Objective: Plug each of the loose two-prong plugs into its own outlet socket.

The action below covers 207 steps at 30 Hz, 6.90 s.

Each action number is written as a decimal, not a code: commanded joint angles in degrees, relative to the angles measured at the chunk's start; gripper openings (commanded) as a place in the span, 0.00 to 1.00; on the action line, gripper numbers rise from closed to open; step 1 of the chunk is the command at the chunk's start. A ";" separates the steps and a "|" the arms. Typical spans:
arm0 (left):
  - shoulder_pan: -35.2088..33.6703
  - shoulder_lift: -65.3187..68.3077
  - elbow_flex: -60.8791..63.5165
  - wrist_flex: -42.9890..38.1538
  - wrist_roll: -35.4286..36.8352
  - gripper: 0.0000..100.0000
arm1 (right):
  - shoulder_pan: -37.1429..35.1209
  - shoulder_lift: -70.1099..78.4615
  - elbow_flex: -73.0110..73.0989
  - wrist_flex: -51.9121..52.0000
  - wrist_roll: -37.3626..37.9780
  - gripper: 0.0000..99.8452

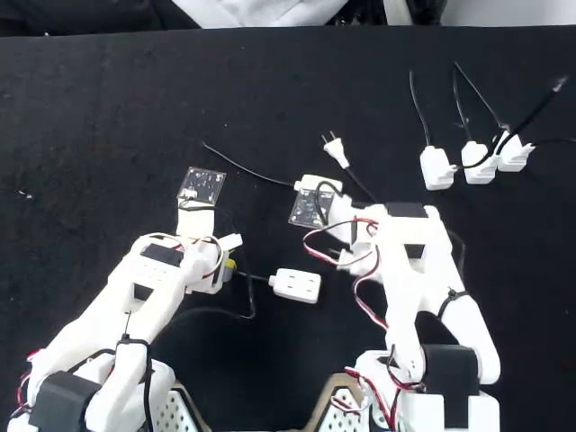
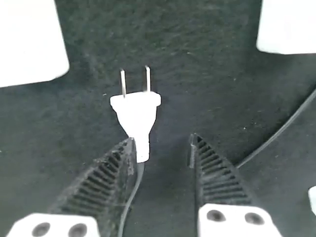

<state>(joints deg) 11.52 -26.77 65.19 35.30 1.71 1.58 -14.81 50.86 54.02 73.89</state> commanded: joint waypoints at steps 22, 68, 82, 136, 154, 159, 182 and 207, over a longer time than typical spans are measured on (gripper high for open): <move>0.04 -1.14 0.57 -0.79 0.70 0.20 | 1.14 7.87 -8.04 4.57 0.88 0.01; 0.04 -1.14 0.57 -0.88 0.70 0.20 | 1.85 8.92 -9.80 6.42 -5.45 0.16; 0.04 -1.14 0.57 -0.88 0.70 0.20 | 4.66 25.80 -28.53 21.19 -5.19 0.16; 0.04 -1.14 0.57 -0.88 0.62 0.20 | 3.16 9.98 -17.89 17.76 -4.40 0.12; 0.04 -1.14 0.57 -0.79 0.62 0.20 | 3.16 9.36 -13.14 9.49 0.53 0.25; 0.04 -1.14 0.57 -0.79 0.62 0.20 | 1.93 9.36 -11.30 7.47 3.60 0.24; 0.04 -1.14 0.57 -0.79 0.62 0.20 | 1.76 9.36 -9.80 7.82 7.74 0.05; 0.04 -1.14 0.57 -0.79 0.62 0.20 | 1.85 1.27 -11.21 3.34 -6.07 0.01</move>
<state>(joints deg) 11.52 -26.77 65.19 35.30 1.71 3.87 -11.74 40.48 62.55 72.13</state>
